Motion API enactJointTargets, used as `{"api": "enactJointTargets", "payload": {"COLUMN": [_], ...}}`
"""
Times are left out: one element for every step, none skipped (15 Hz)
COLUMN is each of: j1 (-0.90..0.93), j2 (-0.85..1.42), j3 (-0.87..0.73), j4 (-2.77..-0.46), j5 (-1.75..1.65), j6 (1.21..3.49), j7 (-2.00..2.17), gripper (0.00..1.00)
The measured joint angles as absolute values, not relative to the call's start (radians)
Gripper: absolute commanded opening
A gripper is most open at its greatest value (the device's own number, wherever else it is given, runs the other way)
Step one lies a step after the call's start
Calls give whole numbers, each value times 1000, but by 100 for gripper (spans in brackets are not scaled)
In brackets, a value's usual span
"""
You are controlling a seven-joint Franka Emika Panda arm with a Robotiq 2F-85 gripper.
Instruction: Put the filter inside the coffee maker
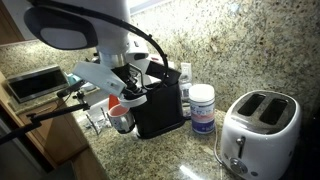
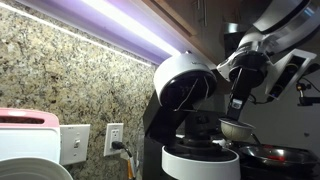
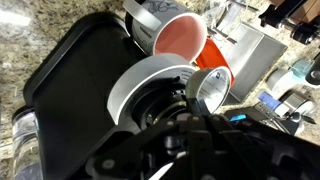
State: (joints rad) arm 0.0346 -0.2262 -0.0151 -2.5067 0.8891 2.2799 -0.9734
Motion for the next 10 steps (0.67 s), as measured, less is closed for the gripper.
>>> {"api": "enactJointTargets", "payload": {"j1": [36, 36, 36, 36, 36, 35, 34, 34, 33, 34], "j2": [-221, -213, -202, -189, -174, -158, -142, -128, -116, -108], "j3": [-16, -18, -20, -23, -26, -28, -30, -31, -31, -31], "j4": [-2499, -2491, -2482, -2472, -2462, -2451, -2442, -2433, -2427, -2426], "j5": [894, 905, 924, 951, 982, 1012, 1044, 1070, 1089, 1101], "j6": [2276, 2271, 2269, 2269, 2269, 2269, 2270, 2270, 2270, 2270], "j7": [-973, -973, -973, -973, -974, -974, -974, -974, -975, -976], "gripper": [0, 0, 0, 0, 0, 0, 0, 0, 0, 0]}}
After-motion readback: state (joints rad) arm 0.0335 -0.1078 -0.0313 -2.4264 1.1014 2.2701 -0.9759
